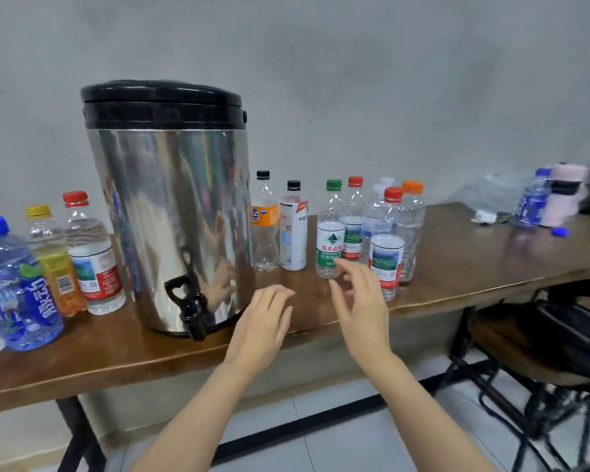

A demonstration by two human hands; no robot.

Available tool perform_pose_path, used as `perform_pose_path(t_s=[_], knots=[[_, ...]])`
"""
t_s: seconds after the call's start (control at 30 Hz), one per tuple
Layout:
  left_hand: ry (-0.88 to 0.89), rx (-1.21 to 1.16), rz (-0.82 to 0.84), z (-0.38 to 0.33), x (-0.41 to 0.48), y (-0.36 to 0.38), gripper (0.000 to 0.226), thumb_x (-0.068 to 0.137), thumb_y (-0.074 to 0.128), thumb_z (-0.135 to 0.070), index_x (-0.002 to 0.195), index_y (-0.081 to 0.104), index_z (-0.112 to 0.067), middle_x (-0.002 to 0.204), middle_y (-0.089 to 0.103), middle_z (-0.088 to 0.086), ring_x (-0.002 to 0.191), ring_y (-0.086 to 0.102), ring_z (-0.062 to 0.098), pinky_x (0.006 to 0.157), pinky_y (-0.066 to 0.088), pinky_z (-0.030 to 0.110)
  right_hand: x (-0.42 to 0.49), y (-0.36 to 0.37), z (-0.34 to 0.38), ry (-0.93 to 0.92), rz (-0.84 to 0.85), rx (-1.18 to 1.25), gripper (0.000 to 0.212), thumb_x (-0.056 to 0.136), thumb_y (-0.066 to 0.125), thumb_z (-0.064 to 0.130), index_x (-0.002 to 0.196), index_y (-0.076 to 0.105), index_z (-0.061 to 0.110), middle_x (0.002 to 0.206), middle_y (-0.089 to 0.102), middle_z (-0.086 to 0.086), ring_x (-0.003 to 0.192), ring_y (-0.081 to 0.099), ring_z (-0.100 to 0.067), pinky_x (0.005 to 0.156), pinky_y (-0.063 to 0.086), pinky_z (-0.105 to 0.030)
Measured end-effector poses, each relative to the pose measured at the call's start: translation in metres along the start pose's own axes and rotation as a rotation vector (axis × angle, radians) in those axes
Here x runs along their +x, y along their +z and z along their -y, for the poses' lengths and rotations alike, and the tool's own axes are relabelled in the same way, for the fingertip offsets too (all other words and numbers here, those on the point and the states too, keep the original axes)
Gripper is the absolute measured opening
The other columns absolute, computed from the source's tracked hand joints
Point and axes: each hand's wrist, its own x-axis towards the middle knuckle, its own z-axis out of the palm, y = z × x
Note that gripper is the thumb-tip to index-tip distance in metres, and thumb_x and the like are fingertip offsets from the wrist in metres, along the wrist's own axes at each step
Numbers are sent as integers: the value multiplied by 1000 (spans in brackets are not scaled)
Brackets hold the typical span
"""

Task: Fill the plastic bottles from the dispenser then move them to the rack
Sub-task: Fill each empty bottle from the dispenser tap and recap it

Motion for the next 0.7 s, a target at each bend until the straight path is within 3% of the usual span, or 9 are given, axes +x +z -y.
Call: perform_pose_path(t_s=[0.13, 0.2, 0.3, 0.43, 0.53, 0.7], knots=[[37, 112, 69, 17, 13, 24, 39, 100, 33, -34, 120, 60, -14, 117, 59, 0, 110, 54, 17, 93, 49, 33, 25, 1, -30, 154, -82, -122, 51, 90, 68, 15, 137, 48, 14, 135, 48, -4, 123, 42, -19, 102, 42, -37], [59, 147, 76, 20, 11, 30, 43, 101, 31, -36, 122, 59, -12, 122, 58, 2, 115, 53, 17, 99, 45, 31, 40, 3, -43, 222, -149, -210, 64, 85, 73, 17, 140, 43, 11, 142, 41, -11, 127, 39, -28, 106, 36, -42], [112, 152, 69, 24, 11, 35, 41, 102, 33, -34, 123, 58, -10, 123, 57, 5, 117, 51, 20, 103, 36, 32, 65, 5, -63, 370, -226, -305, 82, 80, 79, 26, 147, 33, 10, 149, 33, -16, 131, 36, -37, 106, 37, -52], [68, 108, 52, 25, 10, 36, 44, 101, 34, -36, 124, 59, -8, 125, 56, 5, 119, 52, 20, 104, 36, 30, 88, 7, -79, 616, -217, -322, 97, 78, 79, 46, 151, 22, 13, 151, 31, -14, 132, 37, -37, 102, 38, -53], [57, 118, 61, 25, 10, 35, 43, 100, 35, -37, 123, 59, -9, 124, 57, 4, 118, 52, 18, 102, 37, 28, 95, 10, -84, 676, -184, -348, 101, 78, 76, 53, 151, 20, 13, 148, 34, -15, 128, 42, -39, 98, 41, -54], [35, 136, 61, 22, 10, 33, 40, 98, 37, -36, 119, 60, -12, 120, 58, 0, 114, 54, 15, 96, 41, 26, 96, 10, -84, 694, -144, -310, 92, 82, 73, 49, 150, 20, 18, 144, 42, -14, 125, 46, -39, 93, 45, -54]])
